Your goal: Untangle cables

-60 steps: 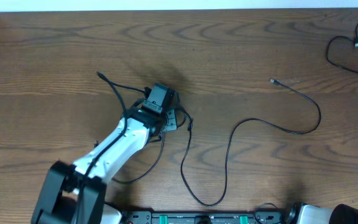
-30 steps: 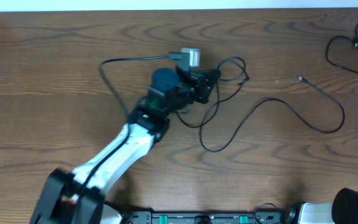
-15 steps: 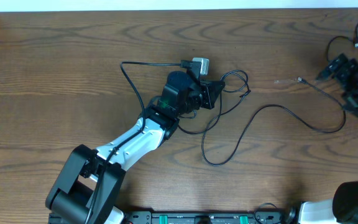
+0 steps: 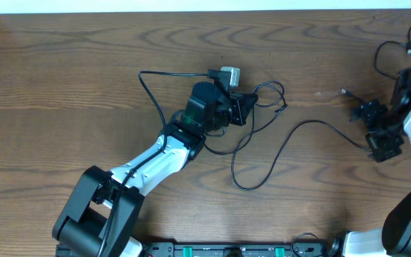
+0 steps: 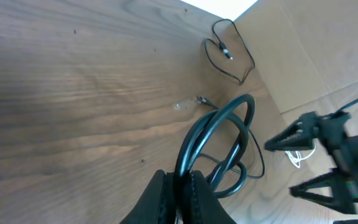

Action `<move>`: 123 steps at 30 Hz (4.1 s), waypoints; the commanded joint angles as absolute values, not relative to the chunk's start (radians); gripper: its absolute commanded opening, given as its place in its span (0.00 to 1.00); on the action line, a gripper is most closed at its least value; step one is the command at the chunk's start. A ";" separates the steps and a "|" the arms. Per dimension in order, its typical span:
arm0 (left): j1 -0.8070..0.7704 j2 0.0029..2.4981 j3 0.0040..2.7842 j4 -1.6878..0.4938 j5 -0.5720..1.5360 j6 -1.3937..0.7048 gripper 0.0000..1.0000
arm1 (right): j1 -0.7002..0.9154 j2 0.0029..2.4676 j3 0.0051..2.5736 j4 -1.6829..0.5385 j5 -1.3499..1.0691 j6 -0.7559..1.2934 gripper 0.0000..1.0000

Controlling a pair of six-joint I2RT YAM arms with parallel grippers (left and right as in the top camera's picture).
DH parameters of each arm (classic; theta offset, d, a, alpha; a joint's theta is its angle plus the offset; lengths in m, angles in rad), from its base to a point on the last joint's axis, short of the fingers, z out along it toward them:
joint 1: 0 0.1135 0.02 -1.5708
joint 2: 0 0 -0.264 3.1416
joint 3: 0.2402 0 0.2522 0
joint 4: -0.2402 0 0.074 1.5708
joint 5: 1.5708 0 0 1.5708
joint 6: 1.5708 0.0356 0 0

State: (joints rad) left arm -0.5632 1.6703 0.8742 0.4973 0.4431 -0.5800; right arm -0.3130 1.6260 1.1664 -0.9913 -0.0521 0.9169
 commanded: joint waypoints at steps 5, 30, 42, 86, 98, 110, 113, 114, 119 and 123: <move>-0.559 1.664 0.879 0.495 0.452 -0.581 0.08 | -0.311 1.617 0.977 -0.755 0.031 1.020 0.99; -0.560 1.664 0.879 0.454 0.306 -0.642 0.08 | -0.311 1.615 0.752 -0.300 -0.299 0.655 0.01; -0.564 1.668 0.879 0.527 0.137 -0.846 0.08 | -0.297 1.501 0.767 -0.284 -0.974 0.154 0.01; -0.641 1.853 0.879 0.480 0.517 -0.936 0.08 | 0.095 1.606 0.765 -0.134 -0.478 0.275 0.50; -0.640 1.853 0.879 0.499 0.550 -0.936 0.12 | 0.109 1.625 0.769 -0.105 -0.401 0.280 0.01; -0.537 1.742 0.879 0.426 0.646 -0.657 0.91 | 0.027 1.427 0.982 -0.402 -0.145 0.135 0.01; -0.508 1.642 0.879 0.330 0.614 -0.554 0.91 | 0.027 1.387 1.044 -0.422 -0.099 0.106 0.01; -0.504 1.605 0.879 0.286 0.585 -0.524 0.91 | 0.025 1.378 1.063 -0.422 -0.078 0.107 0.01; -0.503 1.402 0.879 0.014 0.328 -0.364 0.93 | 0.025 1.386 1.186 -0.409 0.057 0.104 0.01; -0.502 1.270 0.879 -0.157 0.121 -0.344 0.99 | 0.014 1.429 1.295 -0.399 0.137 0.049 0.01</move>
State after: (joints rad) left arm -0.5045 1.3392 0.8768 -0.1001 0.3393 -0.4271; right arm 0.0269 1.4014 1.2205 -0.4068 0.0292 0.1028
